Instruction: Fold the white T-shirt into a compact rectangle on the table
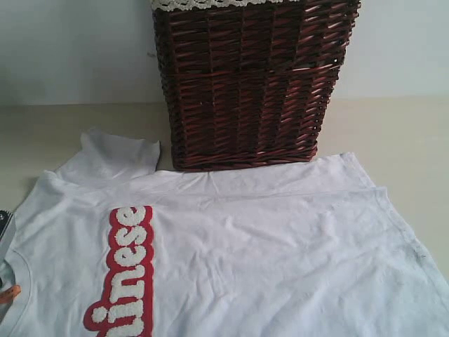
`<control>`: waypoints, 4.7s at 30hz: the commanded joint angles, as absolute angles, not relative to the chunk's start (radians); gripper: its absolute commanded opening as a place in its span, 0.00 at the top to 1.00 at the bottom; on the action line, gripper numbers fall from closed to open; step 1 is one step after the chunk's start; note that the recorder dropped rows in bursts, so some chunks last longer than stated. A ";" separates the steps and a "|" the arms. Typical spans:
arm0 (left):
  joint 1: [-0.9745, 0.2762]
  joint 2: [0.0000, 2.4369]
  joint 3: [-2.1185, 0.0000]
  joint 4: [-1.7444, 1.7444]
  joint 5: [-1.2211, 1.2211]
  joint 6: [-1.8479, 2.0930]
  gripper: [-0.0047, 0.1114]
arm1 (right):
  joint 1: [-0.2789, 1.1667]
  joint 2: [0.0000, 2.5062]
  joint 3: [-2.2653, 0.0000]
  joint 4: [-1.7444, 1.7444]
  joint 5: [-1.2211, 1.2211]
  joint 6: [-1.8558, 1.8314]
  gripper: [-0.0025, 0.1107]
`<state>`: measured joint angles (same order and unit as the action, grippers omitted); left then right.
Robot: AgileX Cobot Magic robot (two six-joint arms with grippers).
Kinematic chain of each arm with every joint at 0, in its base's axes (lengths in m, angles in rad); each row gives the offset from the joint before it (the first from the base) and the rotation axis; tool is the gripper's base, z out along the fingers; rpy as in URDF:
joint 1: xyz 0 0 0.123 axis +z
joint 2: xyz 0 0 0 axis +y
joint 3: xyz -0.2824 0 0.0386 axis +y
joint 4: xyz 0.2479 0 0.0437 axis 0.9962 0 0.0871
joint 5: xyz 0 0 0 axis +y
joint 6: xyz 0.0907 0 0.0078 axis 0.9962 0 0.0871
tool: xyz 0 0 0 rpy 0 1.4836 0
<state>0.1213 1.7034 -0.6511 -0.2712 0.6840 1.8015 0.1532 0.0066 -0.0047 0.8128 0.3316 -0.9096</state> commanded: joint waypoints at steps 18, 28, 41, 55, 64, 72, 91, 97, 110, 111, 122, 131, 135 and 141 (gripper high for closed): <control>0.119 1.729 -0.643 -0.299 0.695 1.776 0.17 | 0.155 0.000 0.000 0.811 0.330 -0.910 0.83; 0.119 1.729 -0.643 -0.299 0.699 1.776 0.17 | 0.155 0.000 0.000 0.811 0.330 -0.910 0.83; 0.119 1.729 -0.643 -0.299 0.699 1.776 0.17 | 0.155 0.000 0.000 0.811 0.330 -0.910 0.83; 0.119 1.729 -0.643 -0.299 0.699 1.776 0.17 | 0.155 0.000 0.000 0.811 0.330 -0.910 0.83; 0.119 1.729 -0.643 -0.299 0.699 1.776 0.17 | 0.155 0.015 -0.011 0.829 0.342 -0.817 0.83; 0.119 1.729 -0.643 -0.301 0.699 1.776 0.17 | 0.155 0.498 -0.173 0.843 0.047 -1.127 0.83; 0.119 1.729 -0.643 -0.301 0.699 1.776 0.17 | 0.151 1.362 -0.965 0.369 1.221 -1.578 0.83; 0.119 1.729 -0.643 -0.301 0.699 1.776 0.17 | 0.010 1.465 -1.002 0.355 1.221 -1.934 0.83; 0.119 1.729 -0.643 -0.300 0.701 1.776 0.17 | -0.047 1.703 -1.015 0.368 0.999 -2.099 0.06; 0.119 1.729 -0.643 -0.300 0.701 1.776 0.17 | -0.047 1.733 -1.015 0.364 1.026 -2.083 0.06; 0.119 1.729 -0.643 -0.300 0.700 1.776 0.17 | -0.101 1.868 -1.017 0.269 0.955 -1.785 0.06; 0.119 1.729 -0.643 -0.300 0.700 1.776 0.17 | -0.110 1.922 -1.017 0.252 0.884 -1.941 0.06; 0.119 1.729 -0.643 -0.300 0.700 1.776 0.17 | -0.110 1.935 -1.017 0.252 0.861 -1.942 0.06; 0.119 1.729 -0.643 -0.300 0.700 1.776 0.17 | -0.110 1.947 -1.017 0.245 0.865 -1.942 0.06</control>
<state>0.1213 1.7034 -0.6517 -0.2995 0.7046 1.7811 -0.1062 1.9356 -1.0174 0.2550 0.8666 -1.9335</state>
